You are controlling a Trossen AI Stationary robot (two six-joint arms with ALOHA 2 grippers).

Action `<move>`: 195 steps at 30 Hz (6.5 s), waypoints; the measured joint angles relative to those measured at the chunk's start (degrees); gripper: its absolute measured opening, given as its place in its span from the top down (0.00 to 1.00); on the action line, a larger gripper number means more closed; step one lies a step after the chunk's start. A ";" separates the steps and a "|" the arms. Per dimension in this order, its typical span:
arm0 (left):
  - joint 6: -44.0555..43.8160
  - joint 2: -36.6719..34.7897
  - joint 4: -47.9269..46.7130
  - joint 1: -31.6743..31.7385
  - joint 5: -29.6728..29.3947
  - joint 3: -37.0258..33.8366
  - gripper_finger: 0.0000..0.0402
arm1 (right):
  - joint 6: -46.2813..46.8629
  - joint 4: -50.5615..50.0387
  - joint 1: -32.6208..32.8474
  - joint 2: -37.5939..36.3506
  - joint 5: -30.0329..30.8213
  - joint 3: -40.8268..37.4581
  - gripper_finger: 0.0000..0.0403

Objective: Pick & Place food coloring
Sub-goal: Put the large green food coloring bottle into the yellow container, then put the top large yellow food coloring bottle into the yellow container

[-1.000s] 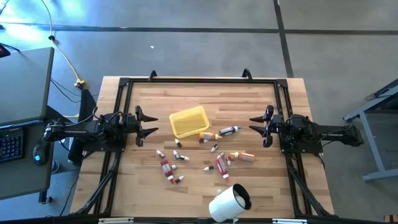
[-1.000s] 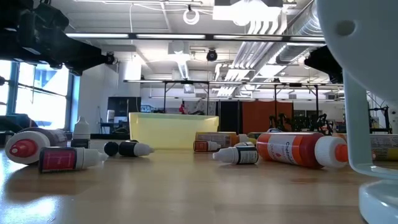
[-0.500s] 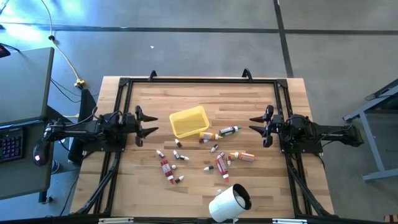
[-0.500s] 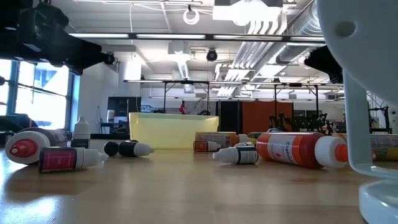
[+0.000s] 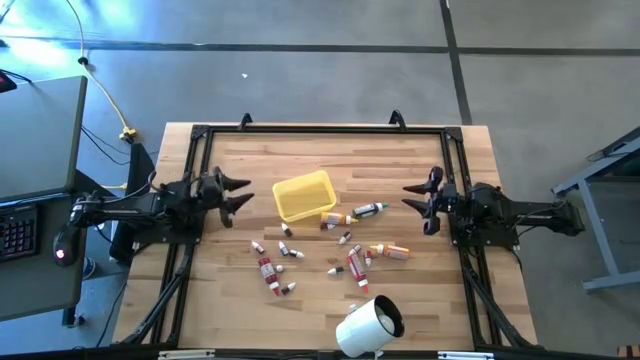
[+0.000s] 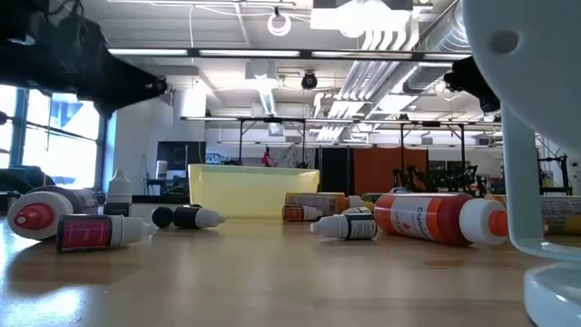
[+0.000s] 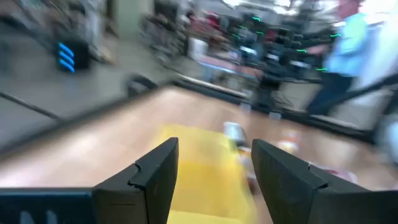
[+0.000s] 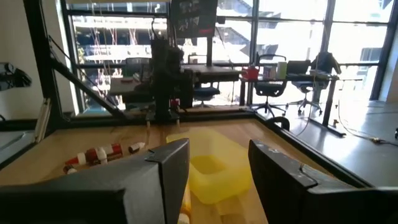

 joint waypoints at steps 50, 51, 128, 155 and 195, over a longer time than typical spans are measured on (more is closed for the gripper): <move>-11.11 1.92 0.92 -0.01 20.32 0.07 0.50 | -7.62 15.55 -14.34 65.09 -11.96 6.11 0.63; -11.12 1.92 0.91 -0.01 20.95 0.09 0.50 | -7.97 17.31 -14.56 66.03 -12.84 6.11 0.63; -13.04 1.90 0.42 -0.01 13.75 0.22 0.50 | -44.64 -81.54 -0.44 126.23 22.01 114.09 0.69; -12.17 1.90 0.05 -0.01 13.75 0.22 0.50 | -62.23 -77.00 -2.83 128.26 32.96 114.11 0.57; -15.79 1.90 0.60 -0.01 16.29 0.20 0.50 | -2.73 -41.34 6.12 94.77 4.79 65.20 0.58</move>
